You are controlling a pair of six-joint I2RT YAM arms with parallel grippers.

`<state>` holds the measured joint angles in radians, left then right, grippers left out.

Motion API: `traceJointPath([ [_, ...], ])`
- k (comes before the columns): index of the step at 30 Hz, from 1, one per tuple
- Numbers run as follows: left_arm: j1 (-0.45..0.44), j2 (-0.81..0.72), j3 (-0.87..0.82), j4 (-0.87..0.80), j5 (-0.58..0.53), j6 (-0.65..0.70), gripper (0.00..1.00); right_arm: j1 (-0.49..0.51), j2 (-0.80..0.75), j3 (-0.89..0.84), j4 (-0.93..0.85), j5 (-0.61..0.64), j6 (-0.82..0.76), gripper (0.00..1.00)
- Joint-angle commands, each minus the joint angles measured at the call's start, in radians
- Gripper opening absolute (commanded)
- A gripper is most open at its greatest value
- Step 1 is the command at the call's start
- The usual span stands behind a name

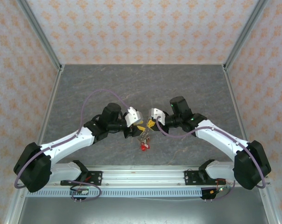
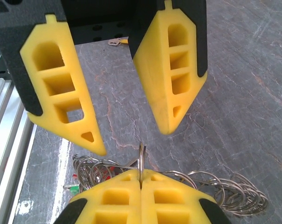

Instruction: Put the keys on the keyring

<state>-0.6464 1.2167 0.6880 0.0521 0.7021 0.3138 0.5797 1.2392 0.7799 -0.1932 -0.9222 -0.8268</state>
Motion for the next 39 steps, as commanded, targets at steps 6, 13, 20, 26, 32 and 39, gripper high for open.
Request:
traceJointPath([
  [6, -0.011, 0.019, 0.055, -0.016, 0.016, 0.045, 0.38, -0.004, 0.006, 0.030, 0.051, -0.073, 0.001, 0.00],
  [13, -0.015, 0.040, 0.083, -0.060, 0.028, 0.072, 0.23, -0.004, 0.006, 0.028, 0.054, -0.083, 0.005, 0.00],
  [20, -0.017, 0.051, 0.088, -0.080, 0.027, 0.081, 0.24, -0.004, 0.006, 0.032, 0.057, -0.090, 0.006, 0.00],
  [26, -0.018, 0.059, 0.098, -0.099, 0.027, 0.092, 0.20, -0.004, 0.008, 0.029, 0.071, -0.101, 0.021, 0.00],
  [32, -0.018, 0.061, 0.103, -0.088, 0.040, 0.084, 0.16, -0.004, 0.010, 0.030, 0.077, -0.102, 0.033, 0.00],
  [39, -0.019, 0.061, 0.107, -0.085, 0.037, 0.082, 0.18, -0.004, 0.016, 0.033, 0.076, -0.107, 0.040, 0.00],
])
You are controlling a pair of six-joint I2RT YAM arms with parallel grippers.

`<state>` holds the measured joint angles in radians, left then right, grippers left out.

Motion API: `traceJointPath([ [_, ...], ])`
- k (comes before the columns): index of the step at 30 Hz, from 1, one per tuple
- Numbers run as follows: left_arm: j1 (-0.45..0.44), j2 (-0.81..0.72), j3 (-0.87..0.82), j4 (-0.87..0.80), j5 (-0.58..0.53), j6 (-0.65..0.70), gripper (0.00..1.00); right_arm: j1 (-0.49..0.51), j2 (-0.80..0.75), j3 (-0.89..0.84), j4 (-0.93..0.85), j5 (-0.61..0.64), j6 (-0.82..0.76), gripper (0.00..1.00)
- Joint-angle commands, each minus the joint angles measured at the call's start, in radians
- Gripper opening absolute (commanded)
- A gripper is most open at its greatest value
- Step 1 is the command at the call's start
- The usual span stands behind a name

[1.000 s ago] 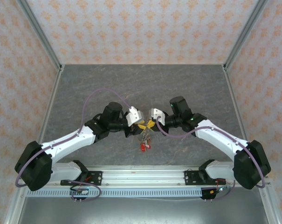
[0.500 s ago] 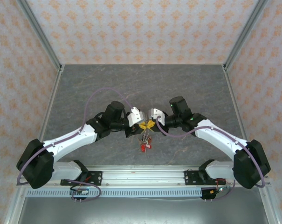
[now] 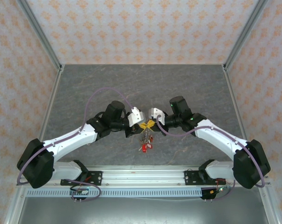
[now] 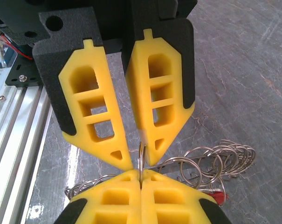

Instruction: Put the keys on the keyring

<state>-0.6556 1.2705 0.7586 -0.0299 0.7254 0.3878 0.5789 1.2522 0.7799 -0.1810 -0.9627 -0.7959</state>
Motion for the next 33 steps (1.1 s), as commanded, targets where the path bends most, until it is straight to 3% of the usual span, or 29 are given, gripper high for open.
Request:
traceJointPath([
  [1, -0.012, 0.008, 0.039, -0.005, 0.013, 0.008, 0.18, -0.004, 0.005, 0.035, 0.063, -0.066, 0.011, 0.00],
  [17, -0.018, 0.006, 0.039, 0.004, -0.013, 0.010, 0.16, -0.004, 0.023, 0.062, 0.008, -0.062, -0.008, 0.00],
  [23, -0.018, 0.005, 0.046, 0.001, -0.020, 0.012, 0.00, -0.004, 0.025, 0.081, -0.030, -0.058, -0.011, 0.00],
  [29, -0.018, -0.001, 0.018, 0.071, -0.024, -0.034, 0.00, -0.003, -0.002, 0.062, -0.045, -0.001, -0.016, 0.12],
  [33, -0.017, -0.016, -0.020, 0.138, -0.042, -0.074, 0.00, -0.003, -0.046, 0.045, -0.049, 0.044, -0.016, 0.14],
])
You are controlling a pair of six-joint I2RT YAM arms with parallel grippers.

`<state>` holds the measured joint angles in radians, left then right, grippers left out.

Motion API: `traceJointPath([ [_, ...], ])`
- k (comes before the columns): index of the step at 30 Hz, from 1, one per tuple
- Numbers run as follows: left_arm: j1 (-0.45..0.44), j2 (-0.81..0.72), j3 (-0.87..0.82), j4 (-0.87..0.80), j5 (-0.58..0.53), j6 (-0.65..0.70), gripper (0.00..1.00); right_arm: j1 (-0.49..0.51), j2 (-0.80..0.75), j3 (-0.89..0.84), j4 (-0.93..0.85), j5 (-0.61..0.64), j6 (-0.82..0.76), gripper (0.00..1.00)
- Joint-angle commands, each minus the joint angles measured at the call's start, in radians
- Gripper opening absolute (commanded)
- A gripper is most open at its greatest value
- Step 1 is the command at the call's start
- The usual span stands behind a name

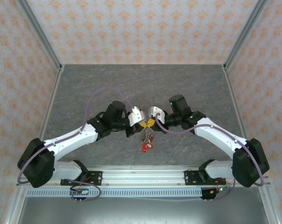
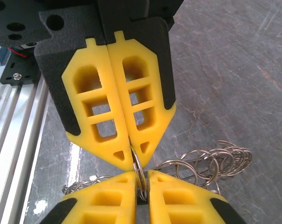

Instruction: Put the keys on the keyring

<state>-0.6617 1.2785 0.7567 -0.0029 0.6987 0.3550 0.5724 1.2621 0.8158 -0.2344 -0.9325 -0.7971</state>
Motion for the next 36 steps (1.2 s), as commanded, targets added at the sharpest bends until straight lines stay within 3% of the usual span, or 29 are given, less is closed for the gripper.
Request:
traceJointPath([
  [1, -0.010, -0.031, -0.027, 0.125, -0.022, -0.049, 0.00, 0.003, -0.069, 0.003, 0.009, 0.033, -0.010, 0.15],
  [6, 0.009, -0.050, -0.054, 0.195, -0.053, -0.097, 0.00, 0.003, -0.147, -0.039, 0.074, 0.094, 0.036, 0.15],
  [11, 0.084, -0.035, -0.055, 0.278, -0.085, -0.193, 0.00, 0.015, -0.200, -0.069, 0.146, 0.063, 0.107, 0.15],
  [16, 0.196, 0.004, -0.022, 0.335, -0.096, -0.277, 0.00, 0.160, -0.152, -0.075, 0.236, 0.102, 0.160, 0.14],
  [25, 0.323, 0.116, 0.084, 0.378, -0.116, -0.361, 0.00, 0.431, 0.219, -0.009, 0.490, 0.232, 0.185, 0.15],
  [36, 0.417, 0.207, 0.203, 0.370, -0.092, -0.384, 0.00, 0.539, 0.747, 0.370, 0.604, 0.306, 0.255, 0.16],
])
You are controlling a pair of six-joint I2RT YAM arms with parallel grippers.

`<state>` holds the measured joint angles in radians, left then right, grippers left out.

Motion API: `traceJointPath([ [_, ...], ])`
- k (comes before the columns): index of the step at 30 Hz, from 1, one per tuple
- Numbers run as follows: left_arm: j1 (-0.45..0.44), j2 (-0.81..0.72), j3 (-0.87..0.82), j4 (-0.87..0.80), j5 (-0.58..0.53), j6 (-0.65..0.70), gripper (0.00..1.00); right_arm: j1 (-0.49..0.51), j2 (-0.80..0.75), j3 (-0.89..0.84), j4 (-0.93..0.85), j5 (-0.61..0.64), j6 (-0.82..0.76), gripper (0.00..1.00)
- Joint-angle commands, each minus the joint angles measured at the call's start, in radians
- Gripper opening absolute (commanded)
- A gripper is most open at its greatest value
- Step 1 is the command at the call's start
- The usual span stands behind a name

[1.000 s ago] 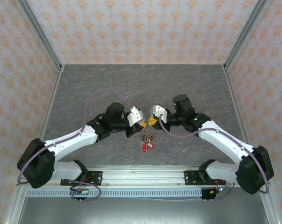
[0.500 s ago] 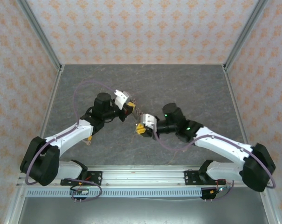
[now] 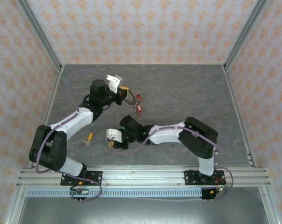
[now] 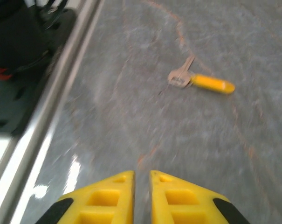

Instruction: Put the keys on the keyring

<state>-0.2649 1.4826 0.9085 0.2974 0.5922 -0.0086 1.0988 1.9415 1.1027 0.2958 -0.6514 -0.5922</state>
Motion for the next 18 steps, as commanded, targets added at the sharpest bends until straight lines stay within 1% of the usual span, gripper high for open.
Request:
traceJointPath([
  [1, 0.029, 0.007, 0.061, 0.067, 0.021, -0.025, 0.00, 0.020, 0.105, 0.127, 0.065, 0.027, 0.058, 0.17],
  [6, 0.047, 0.009, 0.094, 0.036, 0.034, -0.020, 0.00, 0.028, 0.271, 0.321, 0.044, 0.042, 0.133, 0.19],
  [8, 0.050, 0.007, 0.097, 0.028, 0.037, -0.019, 0.00, 0.033, 0.321, 0.402, -0.012, 0.006, 0.128, 0.21],
  [12, 0.053, 0.001, 0.097, 0.015, 0.040, -0.017, 0.00, 0.047, 0.401, 0.535, -0.098, -0.016, 0.128, 0.22],
  [18, 0.053, -0.017, 0.100, -0.001, 0.055, -0.016, 0.00, 0.057, 0.508, 0.702, -0.255, 0.000, 0.152, 0.22],
])
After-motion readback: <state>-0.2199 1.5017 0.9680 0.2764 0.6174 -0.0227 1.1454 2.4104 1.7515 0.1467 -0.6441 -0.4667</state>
